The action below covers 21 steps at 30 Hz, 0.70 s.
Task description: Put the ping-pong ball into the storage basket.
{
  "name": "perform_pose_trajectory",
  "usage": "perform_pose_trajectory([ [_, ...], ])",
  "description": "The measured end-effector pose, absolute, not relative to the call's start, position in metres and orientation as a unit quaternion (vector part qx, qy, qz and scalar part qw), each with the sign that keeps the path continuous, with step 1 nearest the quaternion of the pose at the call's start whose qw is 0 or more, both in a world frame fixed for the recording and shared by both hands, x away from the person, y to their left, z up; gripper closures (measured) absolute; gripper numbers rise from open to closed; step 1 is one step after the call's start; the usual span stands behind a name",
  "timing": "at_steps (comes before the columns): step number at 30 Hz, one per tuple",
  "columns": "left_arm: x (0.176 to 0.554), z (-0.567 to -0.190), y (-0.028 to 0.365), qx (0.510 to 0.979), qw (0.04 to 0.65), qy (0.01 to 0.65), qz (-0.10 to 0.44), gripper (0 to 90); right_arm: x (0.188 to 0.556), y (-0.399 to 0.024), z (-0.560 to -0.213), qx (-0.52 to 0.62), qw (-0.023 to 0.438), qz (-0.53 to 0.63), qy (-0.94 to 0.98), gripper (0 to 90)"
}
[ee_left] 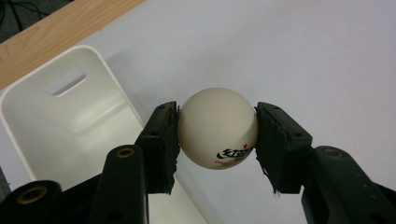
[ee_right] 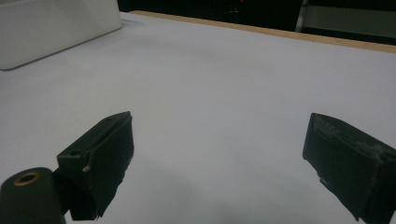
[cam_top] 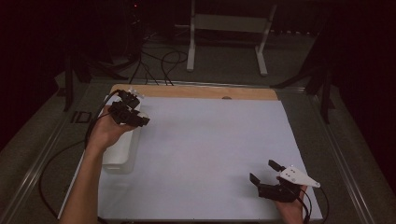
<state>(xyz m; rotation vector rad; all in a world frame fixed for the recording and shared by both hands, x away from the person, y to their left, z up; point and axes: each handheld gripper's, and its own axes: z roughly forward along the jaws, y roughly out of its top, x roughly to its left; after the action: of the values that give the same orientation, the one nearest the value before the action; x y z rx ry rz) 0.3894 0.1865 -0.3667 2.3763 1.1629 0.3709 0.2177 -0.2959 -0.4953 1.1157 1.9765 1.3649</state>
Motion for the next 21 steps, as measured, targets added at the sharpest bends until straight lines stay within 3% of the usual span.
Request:
perform_pose_trajectory([
  [21, 0.3888, -0.3693, 0.1930, 0.863, 0.228, 0.431, 0.131, 51.2, 0.2176, -0.2958, -0.4953, 0.408, 0.244, 0.500, 0.723, 8.4],
])
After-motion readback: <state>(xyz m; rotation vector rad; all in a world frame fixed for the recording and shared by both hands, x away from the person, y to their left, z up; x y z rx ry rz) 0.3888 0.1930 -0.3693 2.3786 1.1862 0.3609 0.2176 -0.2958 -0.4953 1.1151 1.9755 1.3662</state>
